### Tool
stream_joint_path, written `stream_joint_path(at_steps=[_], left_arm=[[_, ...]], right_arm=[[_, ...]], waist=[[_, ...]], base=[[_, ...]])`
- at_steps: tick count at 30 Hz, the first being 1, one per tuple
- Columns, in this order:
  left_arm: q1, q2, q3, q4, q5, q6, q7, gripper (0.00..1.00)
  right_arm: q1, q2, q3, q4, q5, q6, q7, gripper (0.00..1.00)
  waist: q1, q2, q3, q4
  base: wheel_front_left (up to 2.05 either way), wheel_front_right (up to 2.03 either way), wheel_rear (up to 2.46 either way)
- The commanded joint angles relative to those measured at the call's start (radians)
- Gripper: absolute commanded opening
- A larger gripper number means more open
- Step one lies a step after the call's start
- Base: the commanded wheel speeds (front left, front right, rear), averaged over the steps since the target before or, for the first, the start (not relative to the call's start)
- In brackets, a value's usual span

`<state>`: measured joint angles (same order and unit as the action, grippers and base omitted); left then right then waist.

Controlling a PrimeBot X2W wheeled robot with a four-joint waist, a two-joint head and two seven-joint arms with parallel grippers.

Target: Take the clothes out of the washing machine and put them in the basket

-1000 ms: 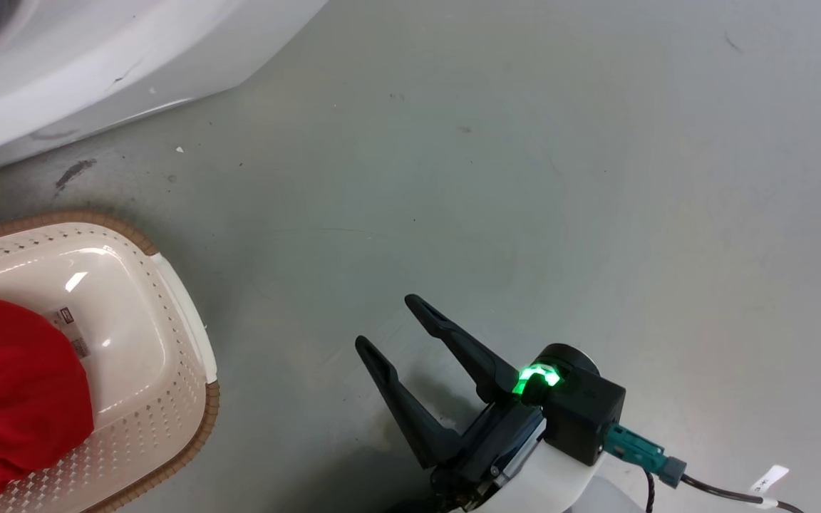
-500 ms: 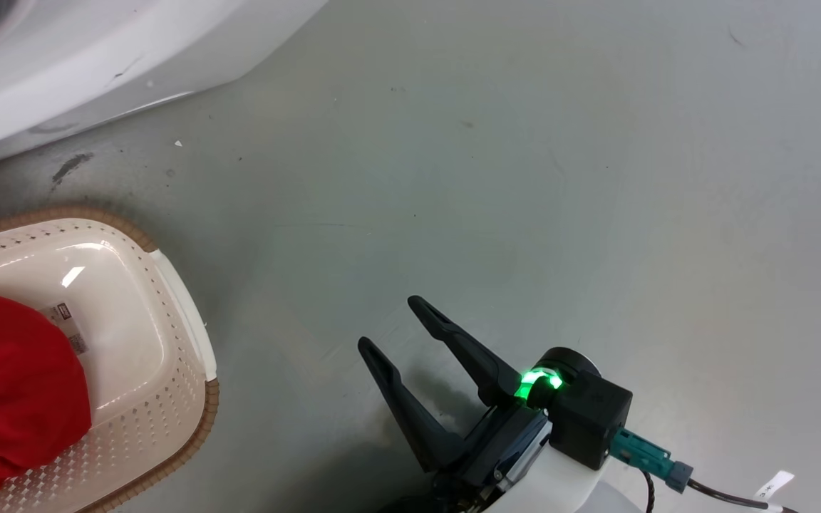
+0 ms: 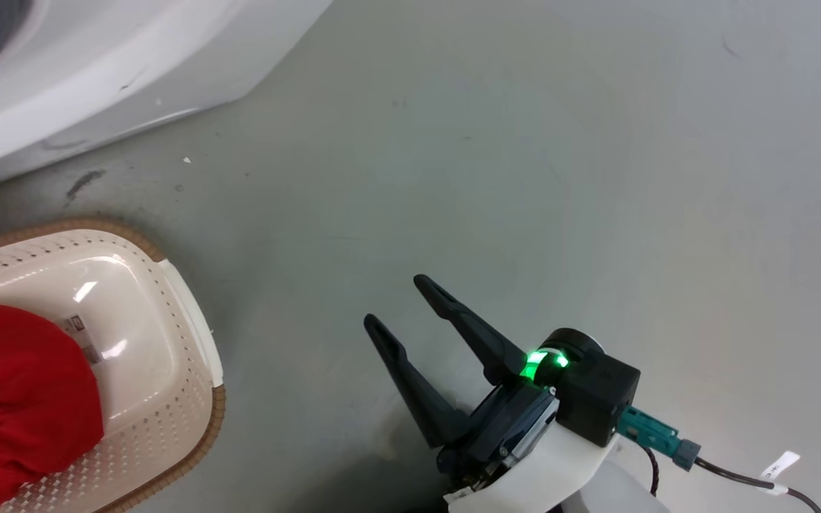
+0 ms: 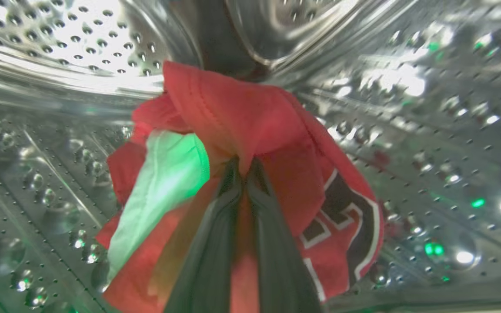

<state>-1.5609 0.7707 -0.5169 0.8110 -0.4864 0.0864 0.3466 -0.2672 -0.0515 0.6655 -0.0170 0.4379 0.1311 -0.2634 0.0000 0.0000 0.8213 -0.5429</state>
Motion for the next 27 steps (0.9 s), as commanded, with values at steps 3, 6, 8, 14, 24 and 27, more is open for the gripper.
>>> stream_joint_path(at_steps=[3,6,8,14,24,27], left_arm=[[0.082,-0.019,0.022,-0.016,-0.030,0.016,-0.096,0.00],[0.158,-0.027,0.041,-0.013,-0.056,0.020,-0.189,0.00],[0.206,-0.039,0.055,-0.010,-0.073,0.021,-0.250,0.00],[0.351,-0.067,0.088,0.021,-0.122,0.013,-0.419,0.00],[0.574,-0.143,0.124,0.025,-0.180,-0.003,-0.597,0.00],[0.646,-0.169,0.148,-0.003,-0.194,-0.003,-0.608,0.00]], right_arm=[[-0.023,0.002,-0.026,0.012,-0.013,-0.001,-0.002,1.00],[-0.015,0.002,-0.043,0.023,-0.016,-0.001,-0.002,1.00],[-0.005,0.002,-0.054,0.031,-0.021,-0.001,-0.002,1.00],[0.023,0.002,-0.087,0.062,-0.031,-0.001,-0.002,1.00],[0.071,0.002,-0.145,0.111,-0.067,-0.001,0.005,1.00],[0.089,0.002,-0.172,0.115,-0.083,-0.001,0.015,1.00]], waist=[[0.0000,0.0000,-0.051,0.024],[0.0000,0.0000,-0.098,0.037],[0.0000,0.0000,-0.130,0.045],[0.0000,0.0000,-0.236,0.068],[0.0000,0.0000,-0.408,0.130],[0.0000,0.0000,-0.453,0.155]], base=[[0.00,0.00,0.00],[0.00,0.00,0.00],[0.00,0.00,0.00],[0.00,0.00,0.00],[0.00,0.00,0.00],[0.00,0.00,0.00]])
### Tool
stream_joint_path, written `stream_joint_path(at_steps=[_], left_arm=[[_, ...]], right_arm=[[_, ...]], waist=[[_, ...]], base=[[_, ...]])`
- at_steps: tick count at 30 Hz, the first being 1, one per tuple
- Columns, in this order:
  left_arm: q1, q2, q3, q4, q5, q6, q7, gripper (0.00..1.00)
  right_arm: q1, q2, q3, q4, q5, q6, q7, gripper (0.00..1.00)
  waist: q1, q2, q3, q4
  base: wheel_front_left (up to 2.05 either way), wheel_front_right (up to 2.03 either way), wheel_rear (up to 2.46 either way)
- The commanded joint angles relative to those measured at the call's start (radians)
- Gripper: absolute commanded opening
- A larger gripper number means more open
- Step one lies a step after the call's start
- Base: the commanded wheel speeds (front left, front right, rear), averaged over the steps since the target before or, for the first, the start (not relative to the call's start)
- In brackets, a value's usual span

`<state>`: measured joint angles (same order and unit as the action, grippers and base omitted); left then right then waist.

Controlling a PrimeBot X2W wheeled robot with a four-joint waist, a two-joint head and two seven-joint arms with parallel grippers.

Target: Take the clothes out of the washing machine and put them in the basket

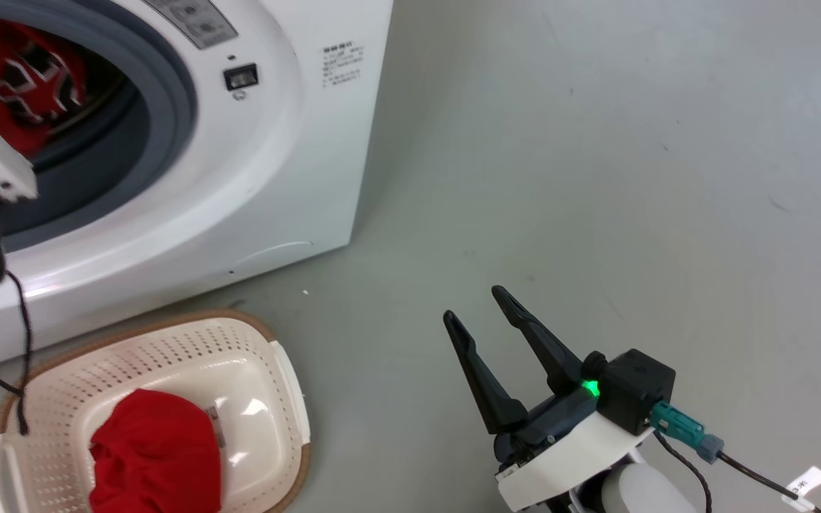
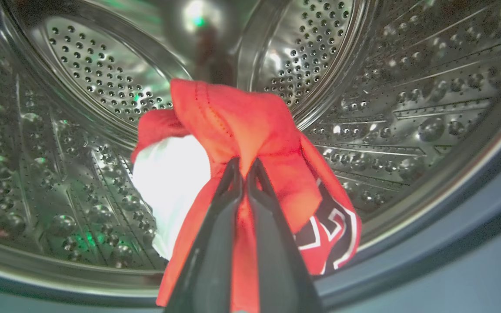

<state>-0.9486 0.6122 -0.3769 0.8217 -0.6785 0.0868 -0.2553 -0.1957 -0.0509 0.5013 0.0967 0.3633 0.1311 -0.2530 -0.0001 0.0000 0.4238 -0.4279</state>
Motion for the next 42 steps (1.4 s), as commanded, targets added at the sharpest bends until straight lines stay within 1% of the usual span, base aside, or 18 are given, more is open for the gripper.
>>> stream_joint_path(at_steps=[1,7,11,18,20,21,23,28,30,34,42], left_arm=[[0.057,-0.014,0.016,-0.025,-0.005,-0.004,-0.009,0.00],[0.218,-0.059,0.099,-0.176,0.024,0.005,-0.012,0.00],[0.321,-0.097,0.149,-0.275,0.058,-0.004,-0.012,0.00],[0.507,-0.185,0.187,-0.449,0.130,-0.016,-0.012,0.00],[0.559,-0.214,0.185,-0.494,0.148,-0.020,-0.011,0.00],[0.559,-0.214,0.185,-0.494,0.148,-0.020,-0.011,0.00],[0.615,-0.238,0.183,-0.531,0.162,-0.022,-0.010,0.00],[0.745,-0.291,0.172,-0.621,0.192,-0.007,-0.010,0.00],[0.789,-0.303,0.170,-0.648,0.200,-0.006,-0.010,0.00],[0.876,-0.330,0.155,-0.699,0.219,0.010,-0.010,0.00],[1.025,-0.359,0.085,-0.768,0.220,0.034,0.023,0.00]], right_arm=[[0.022,0.001,-0.017,0.002,-0.014,-0.001,0.009,1.00],[0.065,0.001,-0.051,-0.015,-0.052,-0.001,0.048,1.00],[0.096,0.001,-0.074,-0.032,-0.077,-0.001,0.080,1.00],[0.155,0.001,-0.137,-0.062,-0.109,-0.001,0.130,1.00],[0.173,0.001,-0.155,-0.075,-0.117,-0.001,0.145,1.00],[0.173,0.001,-0.155,-0.075,-0.117,-0.001,0.145,1.00],[0.184,0.001,-0.166,-0.085,-0.126,-0.001,0.158,1.00],[0.220,0.001,-0.188,-0.115,-0.139,-0.001,0.188,1.00],[0.232,0.001,-0.193,-0.125,-0.142,-0.001,0.199,1.00],[0.255,0.001,-0.200,-0.147,-0.142,-0.001,0.213,1.00],[0.287,0.001,-0.197,-0.172,-0.142,-0.001,0.234,1.00]], waist=[[0.0001,0.0000,-0.071,0.047],[0.0001,0.0000,-0.161,0.109],[0.0001,0.0000,-0.210,0.155],[0.0001,0.0000,-0.293,0.238],[0.0001,0.0000,-0.310,0.263],[0.0001,0.0000,-0.310,0.263],[0.0001,0.0000,-0.326,0.285],[0.0001,0.0000,-0.356,0.330],[0.0001,0.0000,-0.363,0.345],[0.0001,0.0000,-0.374,0.367],[0.0001,0.0000,-0.373,0.377]], base=[[0.00,0.00,0.00],[0.00,0.00,0.00],[0.00,0.00,0.00],[0.00,0.00,0.00],[0.00,0.00,0.00],[0.00,0.00,0.00],[0.00,0.00,0.00],[0.00,0.00,0.00],[0.00,0.00,0.00],[0.00,0.00,0.00],[0.00,0.00,0.00]])
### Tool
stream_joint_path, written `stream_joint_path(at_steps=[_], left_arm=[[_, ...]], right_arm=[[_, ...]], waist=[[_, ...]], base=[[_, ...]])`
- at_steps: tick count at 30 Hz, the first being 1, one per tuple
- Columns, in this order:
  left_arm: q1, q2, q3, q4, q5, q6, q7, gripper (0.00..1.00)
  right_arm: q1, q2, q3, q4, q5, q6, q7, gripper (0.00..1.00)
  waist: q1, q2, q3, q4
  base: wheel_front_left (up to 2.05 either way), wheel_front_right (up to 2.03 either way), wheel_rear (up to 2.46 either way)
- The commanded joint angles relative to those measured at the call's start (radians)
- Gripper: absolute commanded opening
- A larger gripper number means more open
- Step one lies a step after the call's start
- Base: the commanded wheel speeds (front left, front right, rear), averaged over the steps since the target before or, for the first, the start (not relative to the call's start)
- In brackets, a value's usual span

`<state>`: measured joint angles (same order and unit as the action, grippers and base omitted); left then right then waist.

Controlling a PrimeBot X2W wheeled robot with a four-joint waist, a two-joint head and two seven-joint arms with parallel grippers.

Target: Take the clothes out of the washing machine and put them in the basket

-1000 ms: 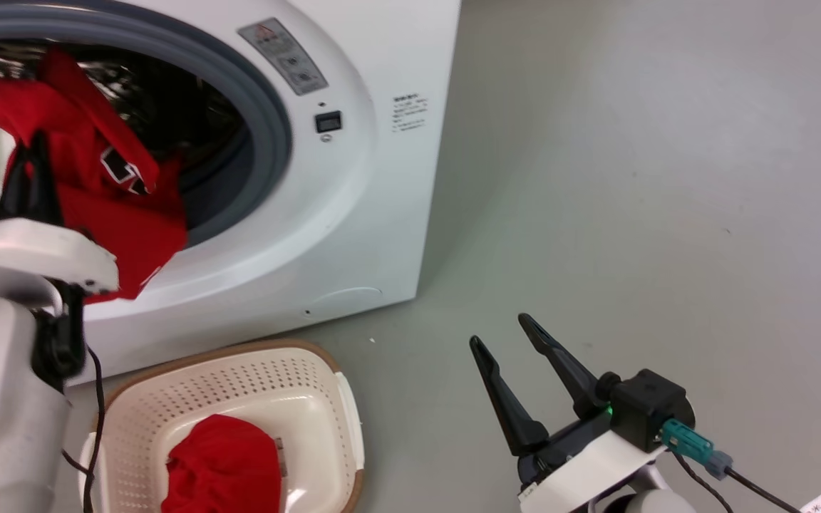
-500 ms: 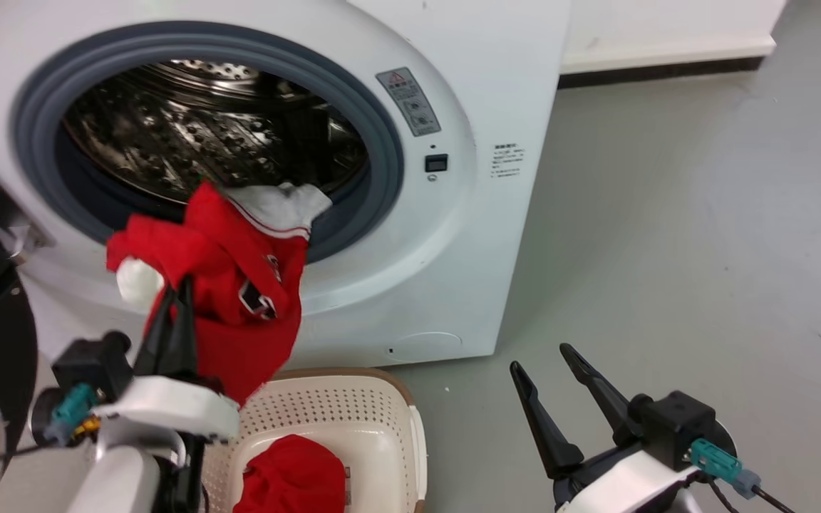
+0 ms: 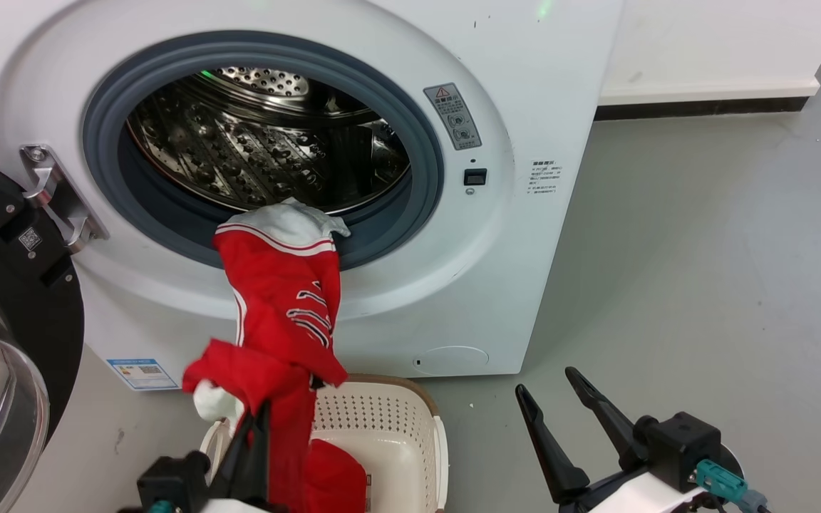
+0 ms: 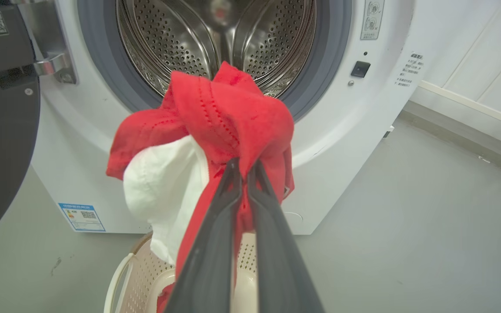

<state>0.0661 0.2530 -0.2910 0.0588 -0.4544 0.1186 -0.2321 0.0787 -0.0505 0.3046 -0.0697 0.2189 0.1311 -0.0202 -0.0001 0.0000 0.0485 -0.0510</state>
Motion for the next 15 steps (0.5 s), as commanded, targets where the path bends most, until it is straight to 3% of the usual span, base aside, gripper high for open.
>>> stream_joint_path(at_steps=[1,10,15], left_arm=[[0.022,-0.003,-0.011,-0.002,-0.006,0.000,0.007,0.00],[0.045,-0.037,-0.058,0.125,-0.035,-0.038,0.015,0.00],[-0.046,-0.047,-0.023,0.269,-0.061,-0.069,-0.011,0.00]], right_arm=[[0.012,0.001,-0.002,-0.008,0.003,-0.001,0.004,1.00],[-0.028,0.001,0.019,-0.024,0.003,-0.001,0.010,1.00],[-0.087,0.001,0.022,-0.033,0.003,-0.001,-0.008,1.00]], waist=[[0.0001,0.0000,0.004,0.001],[0.0001,0.0000,0.087,-0.034],[0.0001,0.0000,0.219,-0.074]], base=[[0.00,0.00,0.00],[0.00,0.00,0.00],[0.00,0.00,0.00]])
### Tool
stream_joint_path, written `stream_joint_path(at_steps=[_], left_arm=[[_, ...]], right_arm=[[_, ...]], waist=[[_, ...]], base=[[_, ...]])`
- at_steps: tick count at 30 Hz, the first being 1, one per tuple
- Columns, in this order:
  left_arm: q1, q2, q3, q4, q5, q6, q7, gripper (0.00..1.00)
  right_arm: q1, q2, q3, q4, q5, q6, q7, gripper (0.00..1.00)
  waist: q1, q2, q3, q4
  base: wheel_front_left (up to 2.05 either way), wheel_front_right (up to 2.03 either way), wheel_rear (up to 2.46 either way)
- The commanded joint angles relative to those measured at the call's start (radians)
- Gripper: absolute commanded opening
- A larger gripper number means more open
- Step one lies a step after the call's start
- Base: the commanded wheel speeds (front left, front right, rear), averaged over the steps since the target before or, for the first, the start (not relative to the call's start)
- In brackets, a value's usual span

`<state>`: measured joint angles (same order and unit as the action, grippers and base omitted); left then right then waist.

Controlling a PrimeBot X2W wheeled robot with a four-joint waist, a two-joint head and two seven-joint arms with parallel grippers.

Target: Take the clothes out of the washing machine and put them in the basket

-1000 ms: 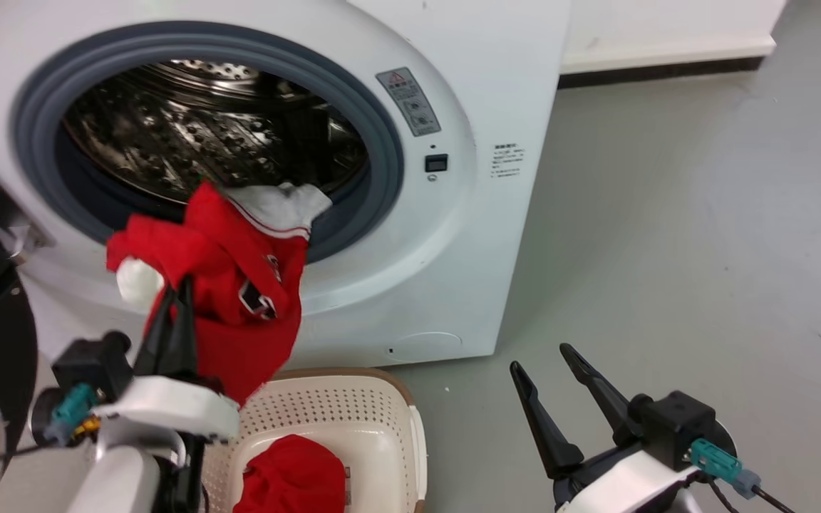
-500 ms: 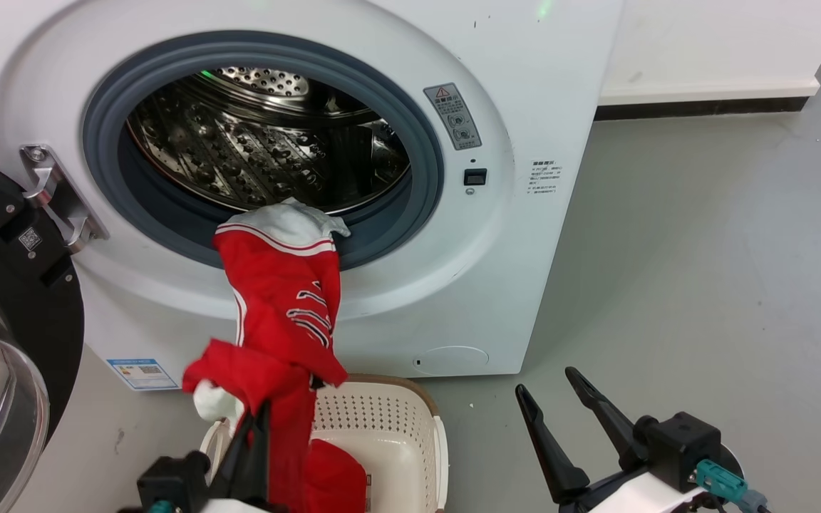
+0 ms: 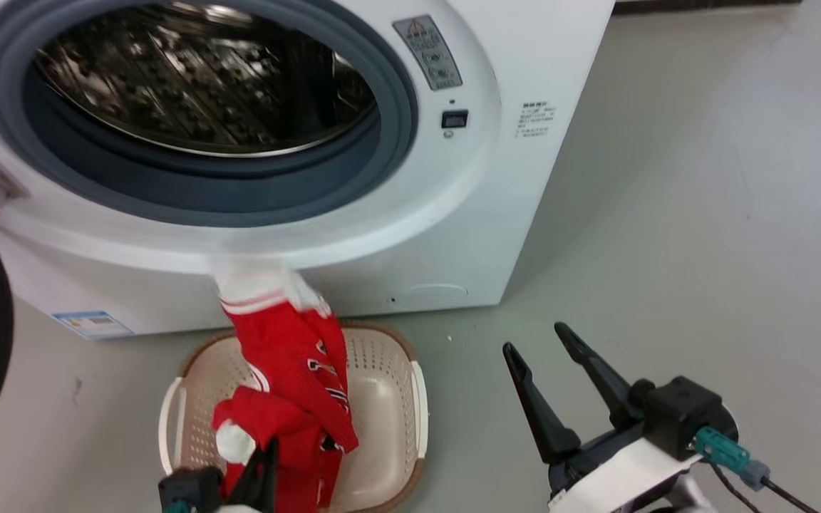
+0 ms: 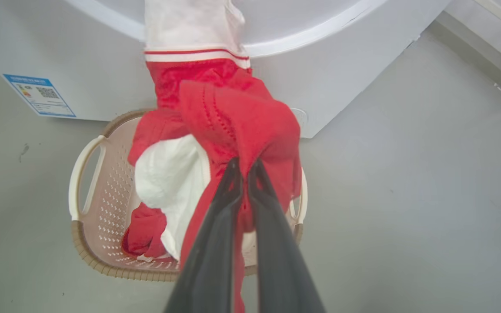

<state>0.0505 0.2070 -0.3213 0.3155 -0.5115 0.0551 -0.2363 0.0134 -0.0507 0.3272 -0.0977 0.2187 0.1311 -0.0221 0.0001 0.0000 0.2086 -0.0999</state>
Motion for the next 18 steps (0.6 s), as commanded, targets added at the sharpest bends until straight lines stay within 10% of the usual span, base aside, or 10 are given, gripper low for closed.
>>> stream_joint_path(at_steps=[1,18], left_arm=[[-0.049,-0.001,0.013,0.037,-0.005,-0.012,-0.010,0.00],[-0.459,0.029,0.071,0.478,0.031,-0.113,-0.031,0.00]], right_arm=[[-0.032,0.001,0.002,-0.003,0.004,-0.001,-0.011,1.00],[-0.206,0.002,0.074,0.039,0.042,-0.001,-0.115,1.00]], waist=[[-0.0001,0.0000,0.076,-0.032],[-0.0001,0.0000,0.407,-0.169]], base=[[0.00,0.00,0.00],[0.00,0.00,0.00]])
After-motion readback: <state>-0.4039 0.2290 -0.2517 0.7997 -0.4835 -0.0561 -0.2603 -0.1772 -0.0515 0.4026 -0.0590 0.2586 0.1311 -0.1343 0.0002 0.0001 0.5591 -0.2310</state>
